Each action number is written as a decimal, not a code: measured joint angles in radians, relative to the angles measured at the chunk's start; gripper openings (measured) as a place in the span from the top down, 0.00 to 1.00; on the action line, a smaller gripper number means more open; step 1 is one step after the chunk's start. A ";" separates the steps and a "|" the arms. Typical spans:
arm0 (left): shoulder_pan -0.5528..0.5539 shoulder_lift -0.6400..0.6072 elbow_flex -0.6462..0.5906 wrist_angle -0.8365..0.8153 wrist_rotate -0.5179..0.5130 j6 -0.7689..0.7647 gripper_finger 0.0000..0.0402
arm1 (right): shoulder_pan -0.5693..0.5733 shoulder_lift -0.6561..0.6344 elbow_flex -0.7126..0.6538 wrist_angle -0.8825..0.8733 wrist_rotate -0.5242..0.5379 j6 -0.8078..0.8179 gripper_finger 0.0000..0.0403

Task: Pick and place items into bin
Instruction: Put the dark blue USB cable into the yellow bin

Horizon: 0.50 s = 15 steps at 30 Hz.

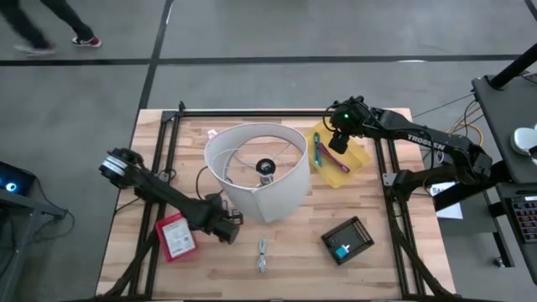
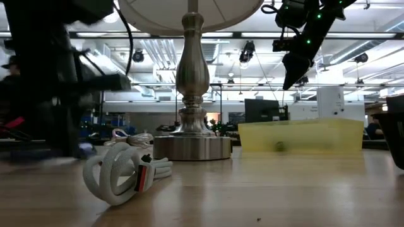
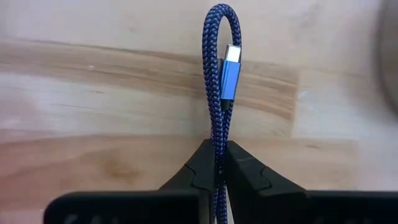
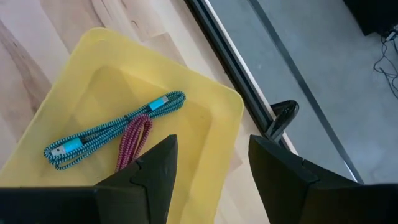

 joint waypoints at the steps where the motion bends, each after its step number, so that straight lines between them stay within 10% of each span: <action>1: -0.002 -0.024 0.002 -0.020 -0.001 -0.001 0.99 | 0.000 0.000 0.000 0.001 0.000 -0.005 0.54; 15: -0.008 -0.326 0.002 -0.083 0.091 0.375 0.99 | 0.000 -0.004 0.000 0.002 0.001 -0.031 0.54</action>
